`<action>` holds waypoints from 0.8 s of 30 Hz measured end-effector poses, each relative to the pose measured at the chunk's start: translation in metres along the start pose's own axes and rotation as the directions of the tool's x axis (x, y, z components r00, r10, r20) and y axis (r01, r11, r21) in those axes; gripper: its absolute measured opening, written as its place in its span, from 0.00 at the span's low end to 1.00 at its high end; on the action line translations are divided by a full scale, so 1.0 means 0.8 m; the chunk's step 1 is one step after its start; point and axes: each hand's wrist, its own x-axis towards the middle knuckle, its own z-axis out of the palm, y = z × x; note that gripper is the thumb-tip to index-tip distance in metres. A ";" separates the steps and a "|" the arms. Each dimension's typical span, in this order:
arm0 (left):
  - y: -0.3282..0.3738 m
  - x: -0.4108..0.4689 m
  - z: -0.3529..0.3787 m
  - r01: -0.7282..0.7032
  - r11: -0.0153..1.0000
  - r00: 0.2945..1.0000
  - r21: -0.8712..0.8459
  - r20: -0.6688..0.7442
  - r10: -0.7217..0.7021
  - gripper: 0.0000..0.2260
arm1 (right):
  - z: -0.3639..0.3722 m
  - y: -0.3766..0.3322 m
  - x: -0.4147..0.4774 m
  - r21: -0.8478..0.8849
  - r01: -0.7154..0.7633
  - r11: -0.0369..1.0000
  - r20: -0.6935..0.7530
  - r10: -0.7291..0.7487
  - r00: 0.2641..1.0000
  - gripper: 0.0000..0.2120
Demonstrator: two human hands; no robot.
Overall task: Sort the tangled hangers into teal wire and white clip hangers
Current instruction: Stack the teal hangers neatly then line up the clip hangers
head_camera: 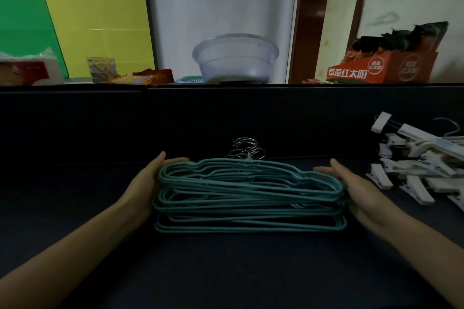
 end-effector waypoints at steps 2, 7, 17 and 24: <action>-0.007 -0.005 0.007 -0.045 0.999 0.997 0.001 -0.070 0.045 0.21 | 0.006 0.000 -0.002 0.090 -0.021 0.996 -0.049 0.025 0.998 0.19; -0.013 -0.018 0.020 -0.125 0.986 0.954 0.112 -0.259 0.150 0.22 | 0.014 0.002 -0.005 0.046 0.053 0.998 -0.156 -0.046 0.987 0.22; -0.003 -0.034 0.019 -0.043 0.962 0.987 0.270 -0.138 0.083 0.12 | 0.007 -0.007 -0.002 -0.172 0.065 0.983 -0.034 -0.072 0.997 0.18; 0.058 -0.007 0.003 -0.175 0.463 0.973 0.869 0.226 -0.056 0.08 | -0.019 -0.061 0.013 -0.774 0.207 0.598 0.276 0.024 0.961 0.09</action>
